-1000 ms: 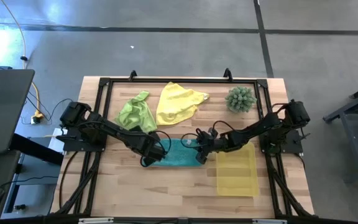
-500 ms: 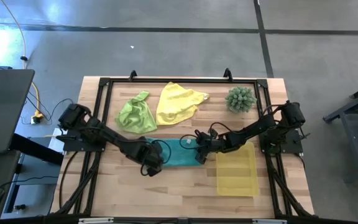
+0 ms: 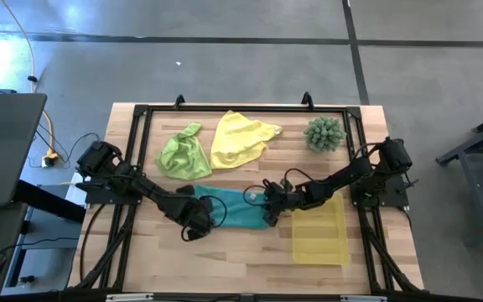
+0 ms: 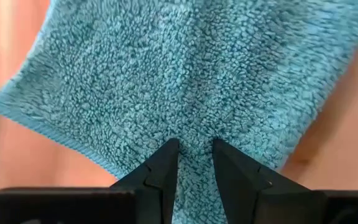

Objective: Roll microfiber towels into tight, uniform cylinder then place into a basket
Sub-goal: Fold the blue microfiber cloth

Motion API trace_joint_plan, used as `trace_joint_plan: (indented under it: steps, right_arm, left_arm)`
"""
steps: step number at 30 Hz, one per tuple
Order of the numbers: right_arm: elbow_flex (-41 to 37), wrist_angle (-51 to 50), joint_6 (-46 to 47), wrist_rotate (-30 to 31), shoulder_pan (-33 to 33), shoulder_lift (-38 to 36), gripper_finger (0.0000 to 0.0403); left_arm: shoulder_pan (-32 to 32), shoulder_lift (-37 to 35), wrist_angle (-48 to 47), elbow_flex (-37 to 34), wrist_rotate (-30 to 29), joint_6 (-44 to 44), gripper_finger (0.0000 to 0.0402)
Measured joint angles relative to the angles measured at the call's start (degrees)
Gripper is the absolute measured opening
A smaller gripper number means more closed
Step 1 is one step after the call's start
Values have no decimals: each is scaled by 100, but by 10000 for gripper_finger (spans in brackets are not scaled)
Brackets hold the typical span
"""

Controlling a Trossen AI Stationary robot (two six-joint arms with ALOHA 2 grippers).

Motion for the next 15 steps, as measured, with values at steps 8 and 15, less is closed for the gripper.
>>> trace_joint_plan:
  steps: [8,15]
  right_arm:
    - [-3,414,606,63,563,2,139]
    - [472,3,-292,67,730,-20,139]
  left_arm:
    - [740,13,-1,-13,-507,1942,90]
    - [1182,-104,22,16,-937,2163,90]
